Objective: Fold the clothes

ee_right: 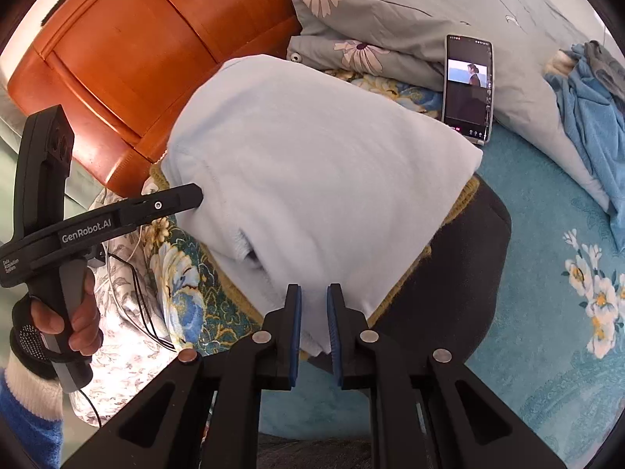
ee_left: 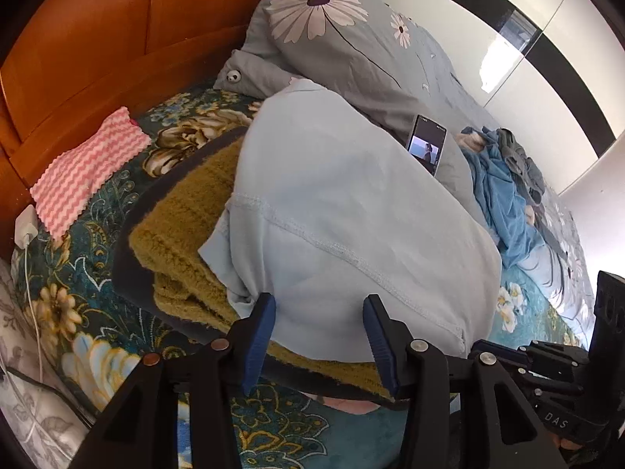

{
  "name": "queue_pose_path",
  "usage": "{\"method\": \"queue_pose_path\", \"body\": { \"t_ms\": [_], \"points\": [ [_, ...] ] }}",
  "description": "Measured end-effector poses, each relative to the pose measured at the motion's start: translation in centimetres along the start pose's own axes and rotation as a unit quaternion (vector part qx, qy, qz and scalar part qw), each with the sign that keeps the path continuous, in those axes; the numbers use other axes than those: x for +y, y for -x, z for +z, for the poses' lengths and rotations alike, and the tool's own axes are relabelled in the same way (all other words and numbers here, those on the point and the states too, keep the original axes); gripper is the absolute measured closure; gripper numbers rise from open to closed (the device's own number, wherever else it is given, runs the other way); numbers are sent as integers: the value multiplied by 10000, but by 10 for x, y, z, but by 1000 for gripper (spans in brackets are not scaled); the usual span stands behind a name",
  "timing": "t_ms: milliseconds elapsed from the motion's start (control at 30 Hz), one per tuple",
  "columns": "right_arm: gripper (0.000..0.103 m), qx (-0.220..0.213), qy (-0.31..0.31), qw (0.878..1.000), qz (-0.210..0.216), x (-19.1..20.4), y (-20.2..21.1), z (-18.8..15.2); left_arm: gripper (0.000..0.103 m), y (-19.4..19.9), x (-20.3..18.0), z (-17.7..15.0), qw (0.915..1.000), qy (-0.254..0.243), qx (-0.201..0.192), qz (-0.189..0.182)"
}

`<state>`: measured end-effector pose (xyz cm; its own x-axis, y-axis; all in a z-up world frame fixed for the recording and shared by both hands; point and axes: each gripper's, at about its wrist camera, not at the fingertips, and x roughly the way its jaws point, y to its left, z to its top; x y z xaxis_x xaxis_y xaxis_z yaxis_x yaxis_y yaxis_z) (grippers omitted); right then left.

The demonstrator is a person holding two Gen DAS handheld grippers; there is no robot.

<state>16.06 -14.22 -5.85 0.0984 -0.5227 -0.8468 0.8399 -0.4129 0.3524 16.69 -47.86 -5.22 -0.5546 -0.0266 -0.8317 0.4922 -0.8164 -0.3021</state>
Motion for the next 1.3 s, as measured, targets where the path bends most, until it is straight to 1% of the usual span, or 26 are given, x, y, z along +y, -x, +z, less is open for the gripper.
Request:
{"method": "queue_pose_path", "body": {
  "t_ms": [33, 133, 200, 333, 367, 433, 500, 533, 567, 600, 633, 700, 767, 900, 967, 1100, 1133, 1167, 1233, 1267, 1300],
  "points": [
    [90, -29, 19, 10000, -24, 1, 1, -3, 50, 2, -1, -5, 10000, 26, -62, 24],
    [89, -94, 65, 9999, -72, 6, 4, -13, 43, 5, -5, -19, 9997, 116, -197, 69],
    [86, -97, 25, 9999, -83, 7, 4, -20, 40, 1, -4, -30, 9996, 252, -143, 62],
    [85, 53, -64, 10000, -37, 11, -4, -35, 38, -9, -6, -51, 9989, 356, 18, 299],
    [85, 80, -69, 9999, -35, 13, -7, -38, 36, -11, -7, -57, 9987, 358, 49, 364],
    [85, 146, -70, 9999, -19, 18, -12, -43, 29, -13, -8, -67, 9981, 372, 69, 486],
    [84, 176, -72, 9998, -64, 23, -16, -47, 13, -12, -8, -74, 9975, 427, 13, 568],
    [80, 167, -92, 9998, -75, 24, -17, -49, 9, -11, -8, -77, 9972, 453, -10, 600],
    [72, 157, -111, 9998, -109, 26, -17, -51, 2, -9, -9, -80, 9970, 472, -45, 620],
    [69, 140, -127, 9997, -142, 27, -18, -53, 0, -7, -9, -84, 9967, 489, -82, 637],
    [65, 133, -145, 9997, -166, 28, -18, -55, 0, -5, -10, -86, 9965, 496, -112, 662],
    [63, 118, -182, 9995, -210, 29, -18, -60, 0, -1, -12, -92, 9960, 513, -135, 718],
    [57, 97, -217, 9995, -201, 29, -19, -64, 0, 2, -14, -97, 9958, 547, -142, 717],
    [56, 13, -191, 9994, -273, 30, -18, -72, 0, 9, -15, -106, 9953, 561, -167, 771],
    [44, -21, -195, 9993, -319, 29, -18, -76, 0, 12, -17, -110, 9947, 565, -224, 827],
    [44, -125, -303, 9990, -317, 26, -15, -80, 0, 16, -17, -118, 9935, 637, -299, 894],
    [40, -166, -327, 9988, -312, 25, -13, -82, 0, 18, -17, -119, 9930, 649, -341, 925],
    [30, -208, -340, 9986, -336, 25, -11, -83, 0, 20, -18, -121, 9924, 669, -377, 964],
    [22, -291, -336, 9984, -360, 24, -6, -85, 0, 22, -21, -124, 9918, 667, -417, 1008],
    [19, -330, -323, 9982, -370, 24, -4, -86, 0, 22, -21, -125, 9915, 682, -415, 1031],
    [19, -357, -301, 9981, -404, 25, -2, -87, 0, 23, -22, -126, 9911, 701, -410, 1053]
  ]
}}
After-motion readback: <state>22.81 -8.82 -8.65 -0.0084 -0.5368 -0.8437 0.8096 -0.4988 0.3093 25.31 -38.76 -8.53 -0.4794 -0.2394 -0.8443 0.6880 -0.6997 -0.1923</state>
